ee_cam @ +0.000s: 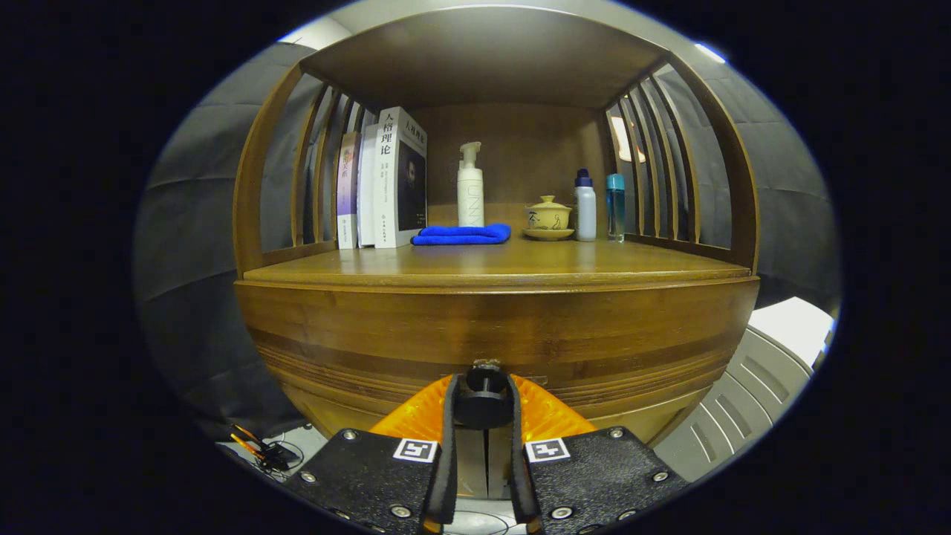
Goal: Pull open the drawer, take out the items inside it, and place them on the countertop above the cabinet.
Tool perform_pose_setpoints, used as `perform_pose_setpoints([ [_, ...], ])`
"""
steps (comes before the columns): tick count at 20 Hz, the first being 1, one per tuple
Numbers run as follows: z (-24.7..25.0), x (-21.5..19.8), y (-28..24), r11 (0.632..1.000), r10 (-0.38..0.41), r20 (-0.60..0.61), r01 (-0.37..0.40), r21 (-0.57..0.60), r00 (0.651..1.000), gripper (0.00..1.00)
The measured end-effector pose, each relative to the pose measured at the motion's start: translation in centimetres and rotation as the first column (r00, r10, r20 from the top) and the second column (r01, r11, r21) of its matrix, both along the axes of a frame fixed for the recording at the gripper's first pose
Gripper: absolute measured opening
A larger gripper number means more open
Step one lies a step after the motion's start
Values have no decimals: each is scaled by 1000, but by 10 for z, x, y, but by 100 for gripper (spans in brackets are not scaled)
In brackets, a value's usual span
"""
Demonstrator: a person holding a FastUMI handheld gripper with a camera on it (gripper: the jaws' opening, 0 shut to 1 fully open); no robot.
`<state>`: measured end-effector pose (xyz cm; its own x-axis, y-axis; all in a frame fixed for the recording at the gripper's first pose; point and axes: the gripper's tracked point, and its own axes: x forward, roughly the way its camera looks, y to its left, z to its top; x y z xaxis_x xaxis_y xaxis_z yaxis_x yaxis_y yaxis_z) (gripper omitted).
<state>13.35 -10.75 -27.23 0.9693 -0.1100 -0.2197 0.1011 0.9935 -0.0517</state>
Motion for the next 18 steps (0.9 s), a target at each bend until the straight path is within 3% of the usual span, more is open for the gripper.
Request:
perform_pose_setpoints([
  [9,-1,-23,2,1000,-10,-18,10,4,1000,29],
  [18,1,-84,11,1000,7,-34,-7,0,999,29],
])
